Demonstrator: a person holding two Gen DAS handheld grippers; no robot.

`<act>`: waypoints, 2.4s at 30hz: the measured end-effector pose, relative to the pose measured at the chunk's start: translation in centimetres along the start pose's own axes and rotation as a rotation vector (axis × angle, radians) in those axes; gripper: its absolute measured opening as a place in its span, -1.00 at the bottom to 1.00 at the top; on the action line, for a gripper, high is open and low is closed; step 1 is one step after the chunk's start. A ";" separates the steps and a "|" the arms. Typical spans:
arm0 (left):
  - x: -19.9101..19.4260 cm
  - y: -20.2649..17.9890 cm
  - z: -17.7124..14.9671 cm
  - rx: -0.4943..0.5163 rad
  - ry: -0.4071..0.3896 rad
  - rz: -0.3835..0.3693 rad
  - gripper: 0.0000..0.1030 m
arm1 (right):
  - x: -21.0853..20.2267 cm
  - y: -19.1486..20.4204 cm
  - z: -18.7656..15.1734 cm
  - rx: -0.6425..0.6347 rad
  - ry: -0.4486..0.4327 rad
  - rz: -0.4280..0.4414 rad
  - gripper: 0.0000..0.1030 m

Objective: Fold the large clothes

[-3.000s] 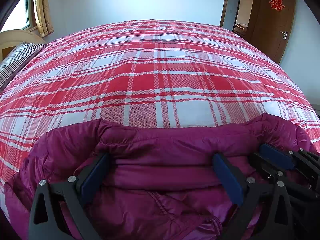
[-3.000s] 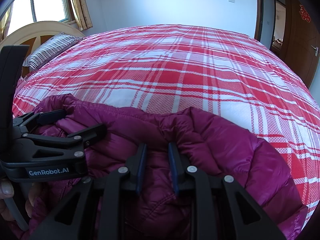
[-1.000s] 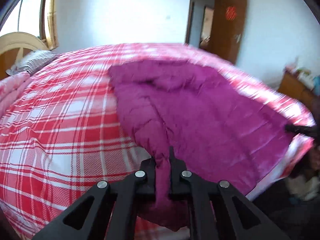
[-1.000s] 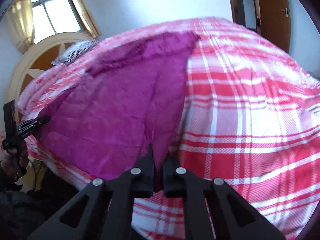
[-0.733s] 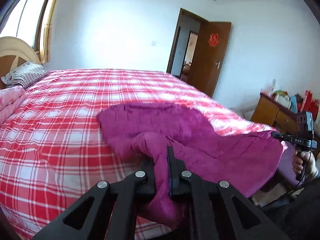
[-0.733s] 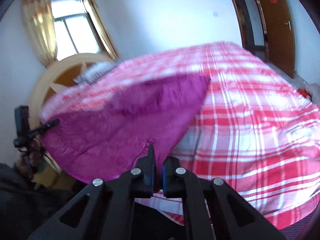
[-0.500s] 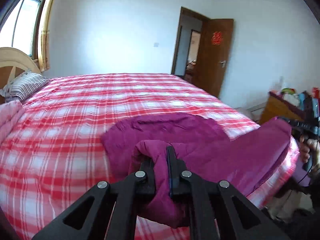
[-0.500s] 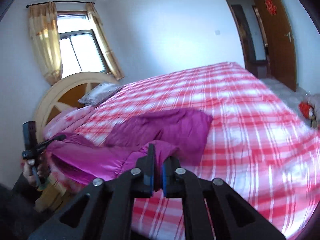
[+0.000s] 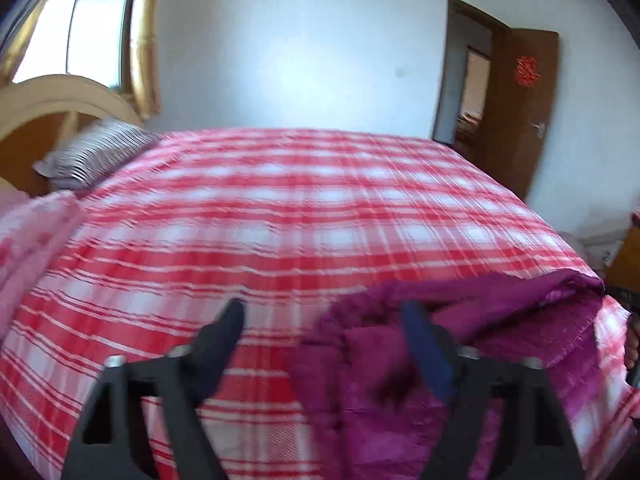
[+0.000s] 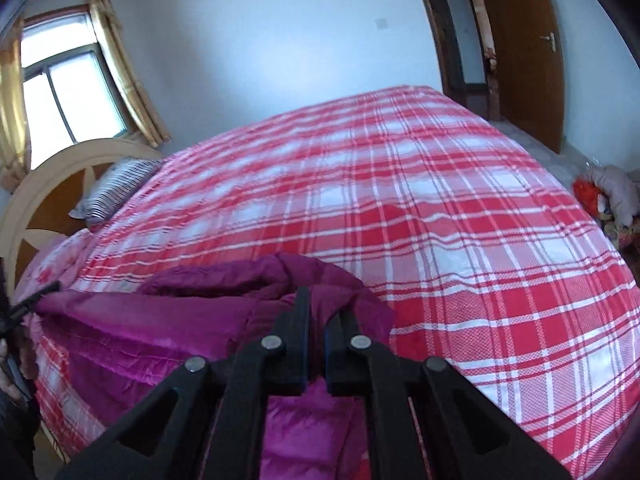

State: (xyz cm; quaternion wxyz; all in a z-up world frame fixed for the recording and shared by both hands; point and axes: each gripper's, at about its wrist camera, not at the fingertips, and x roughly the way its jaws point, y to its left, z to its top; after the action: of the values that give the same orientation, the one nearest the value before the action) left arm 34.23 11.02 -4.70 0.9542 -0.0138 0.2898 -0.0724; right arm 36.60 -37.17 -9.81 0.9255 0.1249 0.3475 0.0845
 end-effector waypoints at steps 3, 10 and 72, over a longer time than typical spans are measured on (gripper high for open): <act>0.4 -0.6 -0.7 -0.005 -0.014 0.024 0.69 | 2.6 -0.6 -0.1 0.021 0.038 -0.019 -0.84; 5.1 -10.5 -5.1 0.237 0.046 0.043 0.70 | 4.6 0.2 -0.1 0.063 0.000 -0.124 0.47; 17.2 -10.8 -6.5 0.045 0.267 0.244 0.98 | 12.7 9.7 -4.2 -0.142 0.145 0.027 0.57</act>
State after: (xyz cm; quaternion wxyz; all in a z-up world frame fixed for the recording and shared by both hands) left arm 43.30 -2.09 -18.85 0.9090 0.0526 0.4118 0.0363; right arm 42.63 -24.13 -17.94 0.9032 0.0574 0.4050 0.1301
